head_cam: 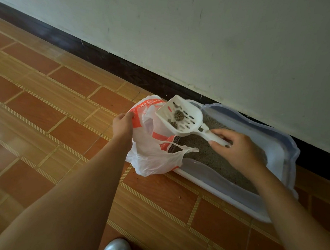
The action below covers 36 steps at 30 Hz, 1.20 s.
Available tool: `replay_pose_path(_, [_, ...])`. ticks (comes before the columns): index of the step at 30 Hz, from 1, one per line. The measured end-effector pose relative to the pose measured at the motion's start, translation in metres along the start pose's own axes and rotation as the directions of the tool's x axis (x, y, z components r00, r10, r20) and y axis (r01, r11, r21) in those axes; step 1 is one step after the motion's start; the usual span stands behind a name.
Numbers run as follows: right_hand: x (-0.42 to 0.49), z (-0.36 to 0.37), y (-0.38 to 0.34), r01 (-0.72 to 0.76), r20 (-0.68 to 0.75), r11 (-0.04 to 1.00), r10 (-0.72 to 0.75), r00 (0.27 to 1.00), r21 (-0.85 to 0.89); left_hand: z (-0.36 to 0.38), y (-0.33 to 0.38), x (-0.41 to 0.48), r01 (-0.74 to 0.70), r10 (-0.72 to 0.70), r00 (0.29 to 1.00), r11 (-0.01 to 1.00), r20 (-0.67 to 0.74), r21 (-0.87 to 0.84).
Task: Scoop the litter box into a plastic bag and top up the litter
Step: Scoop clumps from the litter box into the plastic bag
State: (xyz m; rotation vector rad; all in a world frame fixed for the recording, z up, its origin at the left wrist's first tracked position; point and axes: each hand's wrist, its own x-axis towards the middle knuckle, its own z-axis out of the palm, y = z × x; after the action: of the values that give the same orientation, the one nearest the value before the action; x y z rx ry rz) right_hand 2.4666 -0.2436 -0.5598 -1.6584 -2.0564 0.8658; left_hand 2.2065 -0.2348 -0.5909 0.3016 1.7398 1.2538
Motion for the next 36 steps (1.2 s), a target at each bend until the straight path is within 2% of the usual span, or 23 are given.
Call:
replay_pose_path(7, [0.006,0.019,0.005,0.048,0.128,0.992,-0.034,0.991,-0.113,-0.002,0.001,-0.001,-0.002,0.002,1.0,1.0,-0.006,0.0])
replay_pose_path(12, [0.017,0.031,-0.003,0.041,0.129,0.979,-0.015,0.992,-0.201,-0.006,0.001,0.0,-0.01,0.01,1.0,1.0,-0.009,0.013])
replay_pose_path(16, [0.027,0.041,-0.017,0.105,0.107,0.943,-0.074,0.992,-0.316,-0.009,0.001,-0.001,-0.027,0.027,1.0,0.999,-0.005,0.028])
replay_pose_path(19, [0.035,0.05,-0.033,0.179,0.125,0.892,-0.139,0.982,-0.416,-0.012,0.001,0.001,-0.025,0.026,1.0,1.0,-0.013,0.011])
replay_pose_path(24, [0.037,0.064,-0.053,0.292,0.203,0.824,-0.218,0.955,-0.486,-0.016,0.001,0.004,-0.01,0.01,1.0,1.0,-0.013,-0.011])
replay_pose_path(32, [0.05,0.067,-0.062,0.31,0.169,0.673,-0.267,0.949,-0.671,-0.012,0.003,0.004,-0.005,0.005,1.0,1.0,-0.015,-0.019])
replay_pose_path(36, [0.049,0.072,-0.058,0.329,0.128,0.597,-0.354,0.926,-0.731,-0.01,0.003,0.003,0.002,-0.002,1.0,1.0,0.002,-0.021])
